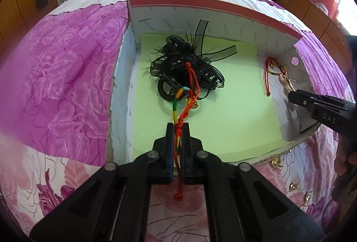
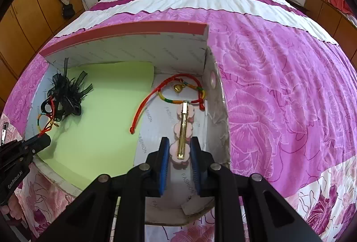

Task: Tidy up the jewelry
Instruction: 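Carry both items into the pink box and open both tools to release, then grasp a green earring with the left tool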

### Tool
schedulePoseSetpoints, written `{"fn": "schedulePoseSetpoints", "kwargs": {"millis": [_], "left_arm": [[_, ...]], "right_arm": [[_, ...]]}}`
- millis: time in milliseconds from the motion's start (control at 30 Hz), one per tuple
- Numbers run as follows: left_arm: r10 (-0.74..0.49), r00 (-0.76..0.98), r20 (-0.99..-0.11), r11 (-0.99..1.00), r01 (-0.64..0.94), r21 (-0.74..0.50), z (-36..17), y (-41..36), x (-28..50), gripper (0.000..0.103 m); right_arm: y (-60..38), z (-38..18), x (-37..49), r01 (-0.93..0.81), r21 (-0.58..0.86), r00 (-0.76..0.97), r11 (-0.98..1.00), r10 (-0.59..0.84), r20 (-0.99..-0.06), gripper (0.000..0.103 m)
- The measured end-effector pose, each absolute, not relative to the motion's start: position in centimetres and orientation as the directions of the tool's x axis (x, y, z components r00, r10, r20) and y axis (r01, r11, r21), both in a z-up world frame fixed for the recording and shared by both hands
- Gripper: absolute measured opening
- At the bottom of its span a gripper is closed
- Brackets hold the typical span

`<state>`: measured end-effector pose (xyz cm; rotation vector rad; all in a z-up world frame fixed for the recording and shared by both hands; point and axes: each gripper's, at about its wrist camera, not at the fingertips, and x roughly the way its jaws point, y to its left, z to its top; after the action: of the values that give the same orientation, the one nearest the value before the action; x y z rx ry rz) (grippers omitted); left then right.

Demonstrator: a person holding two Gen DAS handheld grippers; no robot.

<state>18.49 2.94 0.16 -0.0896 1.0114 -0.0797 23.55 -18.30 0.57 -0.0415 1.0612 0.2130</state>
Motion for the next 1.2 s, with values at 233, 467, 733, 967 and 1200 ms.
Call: {"fn": "schedulePoseSetpoints", "kwargs": {"millis": [233, 467, 733, 967, 1200], "left_arm": [[-0.08, 0.535, -0.841, 0.997, 0.054, -0.06, 0.8, 2.3, 18.1, 0.01], [-0.102, 0.56, -0.822, 0.995, 0.052, -0.088, 2.3, 2.5, 17.3, 0.028], [-0.117, 0.6, -0.792, 0.993, 0.073, -0.091, 5.0, 2.5, 15.1, 0.029], [-0.153, 0.623, -0.767, 0.988, 0.106, -0.111, 7.0, 2.4, 12.9, 0.029], [-0.189, 0.624, -0.758, 0.981, 0.149, -0.122, 7.7, 1.9, 10.9, 0.03]], "right_arm": [[-18.7, 1.6, 23.1, -0.189, 0.134, 0.477, 0.973, 0.21, -0.853, 0.027], [-18.6, 3.6, 21.3, -0.211, 0.182, 0.503, 0.96, 0.266, -0.822, 0.037], [-18.7, 6.7, 18.2, -0.223, 0.226, 0.553, 0.948, 0.314, -0.772, 0.037], [-19.0, 9.2, 15.1, -0.226, 0.249, 0.589, 0.942, 0.336, -0.735, 0.037], [-19.3, 9.7, 11.9, -0.225, 0.254, 0.593, 0.941, 0.339, -0.73, 0.037]]}}
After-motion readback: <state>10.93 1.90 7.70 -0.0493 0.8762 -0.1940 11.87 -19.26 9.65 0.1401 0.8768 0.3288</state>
